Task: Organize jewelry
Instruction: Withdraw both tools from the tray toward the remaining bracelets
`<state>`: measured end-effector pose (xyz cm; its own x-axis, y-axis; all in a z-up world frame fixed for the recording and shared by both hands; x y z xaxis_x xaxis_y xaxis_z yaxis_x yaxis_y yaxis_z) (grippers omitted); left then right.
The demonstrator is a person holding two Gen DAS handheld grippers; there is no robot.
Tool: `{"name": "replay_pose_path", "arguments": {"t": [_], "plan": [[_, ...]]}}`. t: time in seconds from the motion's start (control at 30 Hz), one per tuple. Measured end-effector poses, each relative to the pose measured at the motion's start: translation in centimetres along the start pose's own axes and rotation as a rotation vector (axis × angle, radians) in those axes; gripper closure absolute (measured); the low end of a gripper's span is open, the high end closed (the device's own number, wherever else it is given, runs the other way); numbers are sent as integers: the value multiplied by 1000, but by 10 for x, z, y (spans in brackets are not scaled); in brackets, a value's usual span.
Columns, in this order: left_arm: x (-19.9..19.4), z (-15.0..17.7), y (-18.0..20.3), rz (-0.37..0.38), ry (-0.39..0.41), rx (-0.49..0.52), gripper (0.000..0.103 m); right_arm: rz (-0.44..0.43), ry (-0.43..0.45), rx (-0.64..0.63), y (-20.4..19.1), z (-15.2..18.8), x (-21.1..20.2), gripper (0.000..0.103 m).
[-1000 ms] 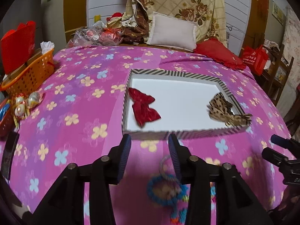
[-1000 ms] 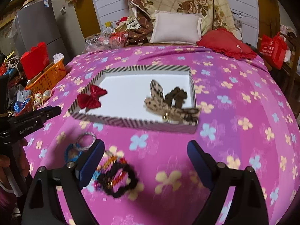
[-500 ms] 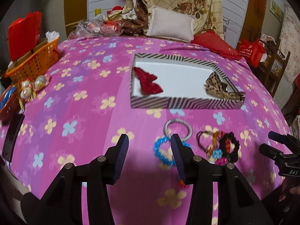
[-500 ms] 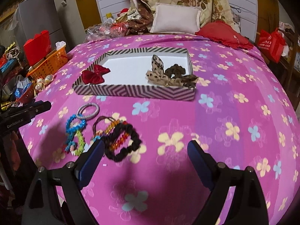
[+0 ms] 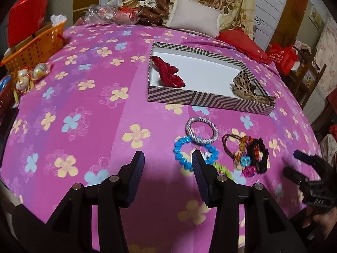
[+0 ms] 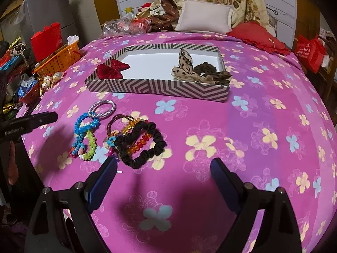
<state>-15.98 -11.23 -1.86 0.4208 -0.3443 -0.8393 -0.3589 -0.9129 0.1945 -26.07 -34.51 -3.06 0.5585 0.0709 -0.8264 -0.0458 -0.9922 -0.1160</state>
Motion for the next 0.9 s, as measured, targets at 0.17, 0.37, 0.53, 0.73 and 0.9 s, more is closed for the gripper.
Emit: {"name": "replay_pose_path", "arguments": {"t": [0.17,0.37,0.53,0.73,0.9], "plan": [[13,-11,1,-5,-20,-11,83,0,-7,-17,-1,-4,10,22],[26,-20,3,-1,-37,-16,83,2,-20,-19,2,-11,23,38],[35,-26,7,5,-55,-2,83,16,-34,-53,-2,-17,34,39],[47,-35,17,10,-80,29,83,30,-49,-65,-2,-18,44,39],[62,-41,22,27,-133,38,83,35,-55,-62,2,-18,48,39]]}}
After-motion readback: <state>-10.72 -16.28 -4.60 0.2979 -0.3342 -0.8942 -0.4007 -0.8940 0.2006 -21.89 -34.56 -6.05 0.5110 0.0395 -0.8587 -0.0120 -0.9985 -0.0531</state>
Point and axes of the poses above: each gripper's, at about its wrist camera, not at the fingertips, and x roughly the way its jaws point, y to its right, z to its underside, the point moved 9 cm from there along x, roughly the way its jaws point, and after that the axes turned 5 degrees about -y, right-handed, at the moved point
